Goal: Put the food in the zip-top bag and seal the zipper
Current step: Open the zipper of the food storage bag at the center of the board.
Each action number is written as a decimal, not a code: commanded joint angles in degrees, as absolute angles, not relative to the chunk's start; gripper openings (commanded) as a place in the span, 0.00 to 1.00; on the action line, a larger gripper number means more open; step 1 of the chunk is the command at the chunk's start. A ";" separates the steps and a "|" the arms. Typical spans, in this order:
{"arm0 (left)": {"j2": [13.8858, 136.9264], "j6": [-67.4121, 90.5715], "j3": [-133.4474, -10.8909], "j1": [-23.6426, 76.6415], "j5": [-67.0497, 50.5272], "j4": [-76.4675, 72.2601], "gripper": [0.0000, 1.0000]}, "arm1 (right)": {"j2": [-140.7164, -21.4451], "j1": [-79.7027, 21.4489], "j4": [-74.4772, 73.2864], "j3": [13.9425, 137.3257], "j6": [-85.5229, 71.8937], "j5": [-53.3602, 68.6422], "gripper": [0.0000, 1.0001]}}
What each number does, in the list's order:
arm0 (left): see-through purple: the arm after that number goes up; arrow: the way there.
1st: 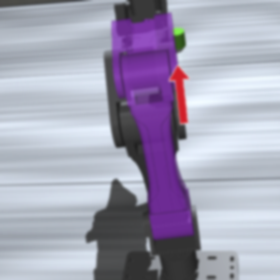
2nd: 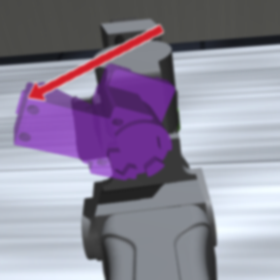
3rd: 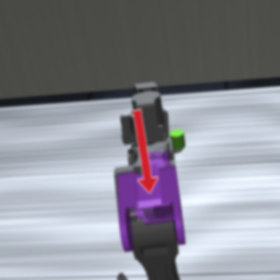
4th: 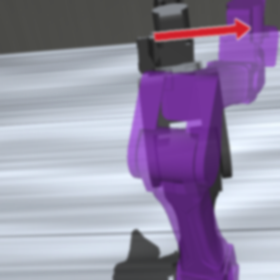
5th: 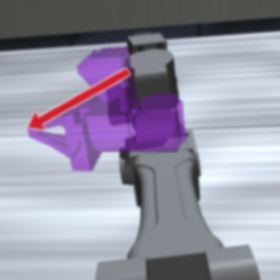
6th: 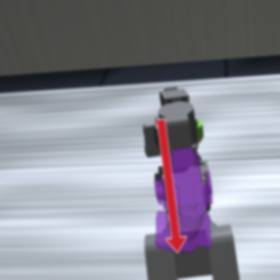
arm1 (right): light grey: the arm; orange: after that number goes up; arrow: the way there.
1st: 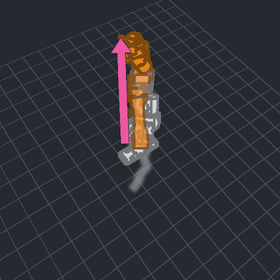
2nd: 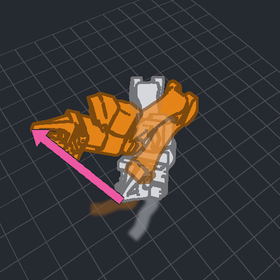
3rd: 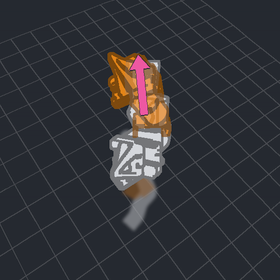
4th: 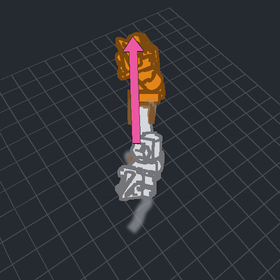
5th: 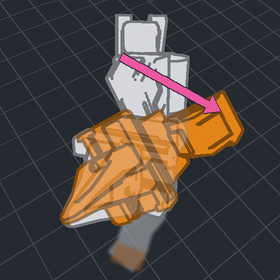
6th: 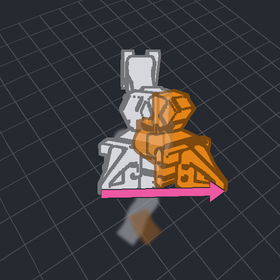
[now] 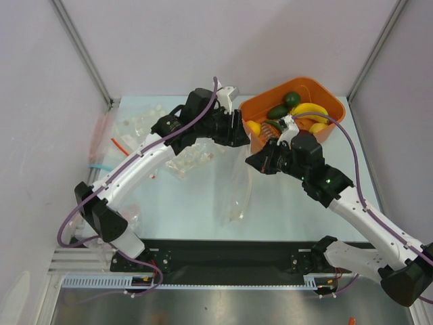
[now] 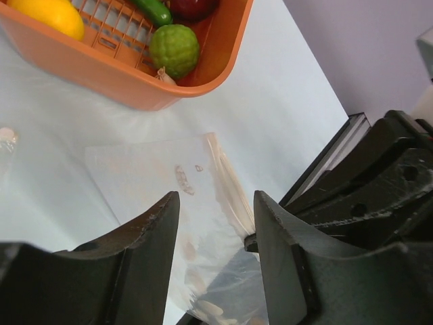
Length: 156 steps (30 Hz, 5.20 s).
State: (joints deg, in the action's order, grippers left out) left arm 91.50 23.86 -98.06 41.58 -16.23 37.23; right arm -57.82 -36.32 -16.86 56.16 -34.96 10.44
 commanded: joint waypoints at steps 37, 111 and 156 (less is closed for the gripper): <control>99.49 16.53 -108.63 44.21 -14.86 44.30 0.00 | -60.38 -36.39 -16.26 59.59 -31.55 9.58 0.25; 88.59 23.55 -99.93 53.53 -0.18 44.21 0.63 | -61.79 -33.57 -22.32 67.41 -37.97 3.78 0.00; 92.46 18.28 -108.71 53.53 14.49 55.98 0.00 | -58.71 -34.72 -26.63 64.42 -37.97 1.67 0.00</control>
State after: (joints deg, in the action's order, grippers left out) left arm 92.73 19.42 -104.81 53.39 10.98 53.56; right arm -59.11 -34.44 -28.45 65.06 -37.63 2.57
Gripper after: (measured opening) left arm 0.012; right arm 0.012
